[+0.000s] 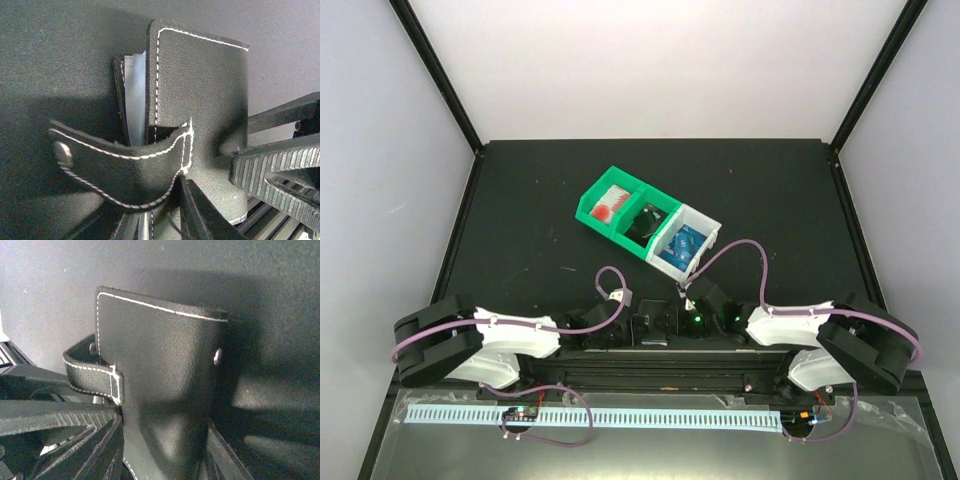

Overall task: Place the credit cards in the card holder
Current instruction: Turn over the card holder at the center of the board.

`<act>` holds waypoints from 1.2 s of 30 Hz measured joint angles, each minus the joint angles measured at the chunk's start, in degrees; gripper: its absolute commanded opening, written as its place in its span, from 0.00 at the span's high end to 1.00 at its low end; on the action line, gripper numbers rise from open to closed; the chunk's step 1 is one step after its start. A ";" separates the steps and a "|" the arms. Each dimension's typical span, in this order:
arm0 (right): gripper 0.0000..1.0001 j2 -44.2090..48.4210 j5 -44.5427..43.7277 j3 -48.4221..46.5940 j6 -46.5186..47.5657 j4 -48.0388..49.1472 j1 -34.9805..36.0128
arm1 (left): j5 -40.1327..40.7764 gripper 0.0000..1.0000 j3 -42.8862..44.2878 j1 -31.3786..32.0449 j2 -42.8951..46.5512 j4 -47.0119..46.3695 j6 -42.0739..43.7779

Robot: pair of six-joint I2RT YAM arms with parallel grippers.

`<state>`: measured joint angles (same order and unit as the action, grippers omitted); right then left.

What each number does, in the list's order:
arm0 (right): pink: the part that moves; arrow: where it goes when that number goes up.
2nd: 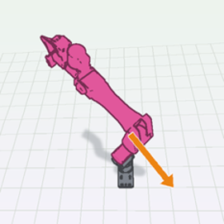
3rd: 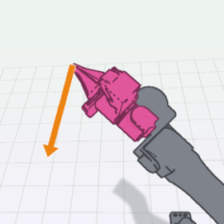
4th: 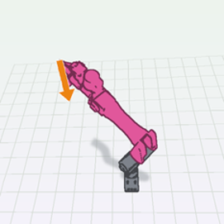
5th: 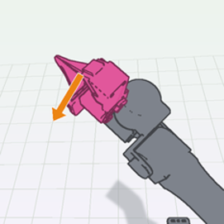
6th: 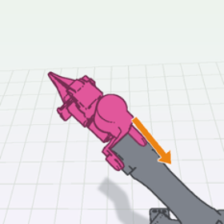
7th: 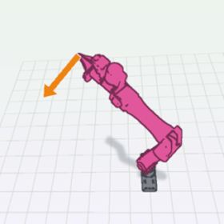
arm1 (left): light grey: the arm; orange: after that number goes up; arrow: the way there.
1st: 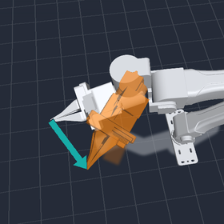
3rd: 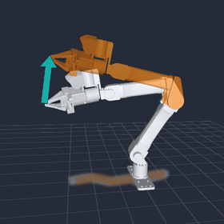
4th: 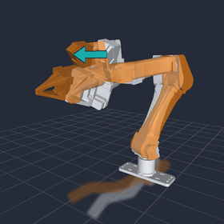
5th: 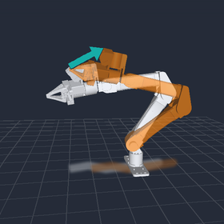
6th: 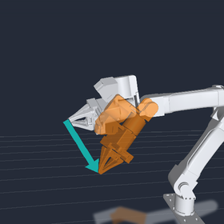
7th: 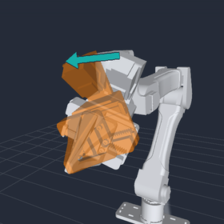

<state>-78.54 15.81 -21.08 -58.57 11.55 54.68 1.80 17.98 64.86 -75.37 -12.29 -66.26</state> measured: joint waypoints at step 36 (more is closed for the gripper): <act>0.92 13.97 -8.02 -7.43 5.97 -19.47 0.48 | 4.98 0.29 -1.77 0.07 11.93 10.38 0.66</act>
<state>-64.58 7.79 -28.51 -52.60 -7.92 55.16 6.79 16.21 64.93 -63.44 -1.91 -65.60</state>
